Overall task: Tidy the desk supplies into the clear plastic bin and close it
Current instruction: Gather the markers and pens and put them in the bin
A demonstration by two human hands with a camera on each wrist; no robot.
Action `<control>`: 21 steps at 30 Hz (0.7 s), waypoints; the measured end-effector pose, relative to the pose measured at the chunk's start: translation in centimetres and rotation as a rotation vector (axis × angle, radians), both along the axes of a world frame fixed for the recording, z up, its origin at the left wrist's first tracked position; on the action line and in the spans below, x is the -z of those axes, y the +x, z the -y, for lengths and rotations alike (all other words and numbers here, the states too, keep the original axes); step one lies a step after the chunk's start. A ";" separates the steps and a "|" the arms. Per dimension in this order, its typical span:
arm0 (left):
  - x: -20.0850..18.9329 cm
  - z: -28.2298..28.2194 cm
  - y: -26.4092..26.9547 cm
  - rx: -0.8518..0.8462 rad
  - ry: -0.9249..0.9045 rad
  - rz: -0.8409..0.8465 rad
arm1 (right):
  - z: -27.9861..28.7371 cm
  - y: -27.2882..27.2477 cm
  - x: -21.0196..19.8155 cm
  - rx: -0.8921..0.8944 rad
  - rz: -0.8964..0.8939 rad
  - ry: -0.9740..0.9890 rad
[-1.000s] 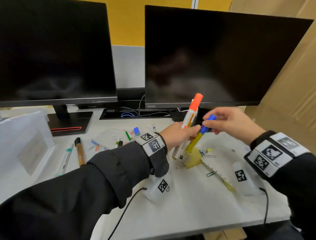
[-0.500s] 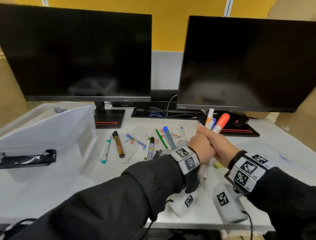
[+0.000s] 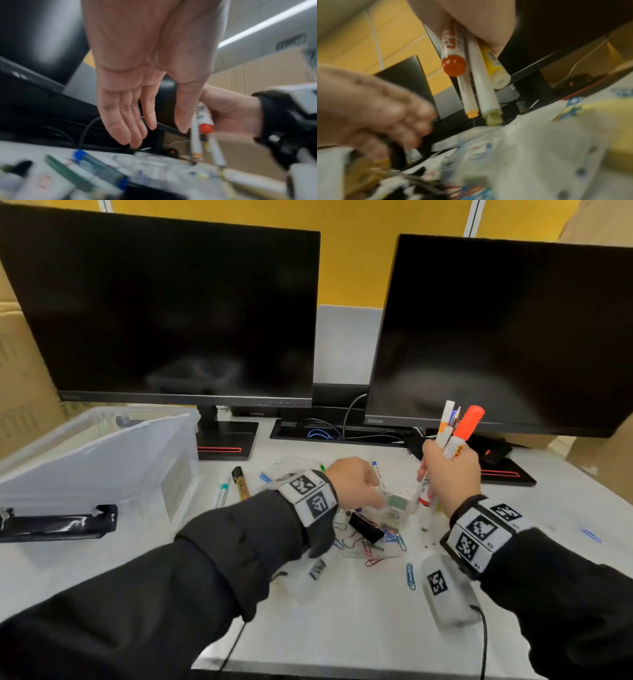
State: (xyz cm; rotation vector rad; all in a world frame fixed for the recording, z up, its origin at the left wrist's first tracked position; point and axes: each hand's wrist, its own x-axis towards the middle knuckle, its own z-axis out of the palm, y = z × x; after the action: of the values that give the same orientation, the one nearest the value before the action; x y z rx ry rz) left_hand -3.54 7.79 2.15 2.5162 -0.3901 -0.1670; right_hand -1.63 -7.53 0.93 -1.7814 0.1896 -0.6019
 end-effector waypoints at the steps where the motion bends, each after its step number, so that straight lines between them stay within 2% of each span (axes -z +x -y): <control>1: 0.3 -0.9 0.7 -0.039 0.051 0.037 | 0.3 0.4 0.2 0.028 -0.006 -0.091; 4: 1.8 -1.8 2.1 -0.046 0.208 0.125 | 0.7 1.1 1.2 0.046 -0.063 -0.418; 6: 2.7 -1.4 2.8 0.005 0.235 0.113 | 0.7 1.5 1.7 0.036 -0.082 -0.525; 9: 3.6 -0.3 4.0 0.079 0.285 0.079 | 0.6 1.9 1.8 0.051 -0.069 -0.581; 13: 4.3 0.3 5.1 0.083 0.411 0.037 | 0.8 2.2 2.1 0.057 -0.073 -0.632; 16: 4.1 -0.1 5.6 0.014 0.485 0.051 | 0.8 2.2 2.1 0.063 -0.051 -0.614; 21: 3.8 -0.5 5.6 -0.146 0.402 0.062 | -0.4 1.7 2.0 0.018 0.019 -0.572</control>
State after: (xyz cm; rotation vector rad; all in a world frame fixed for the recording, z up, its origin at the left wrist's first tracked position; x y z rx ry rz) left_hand 2.10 8.32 -1.69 2.9401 -0.2102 -0.1196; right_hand 0.10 -7.08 -1.02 -2.3242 0.0165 -0.7350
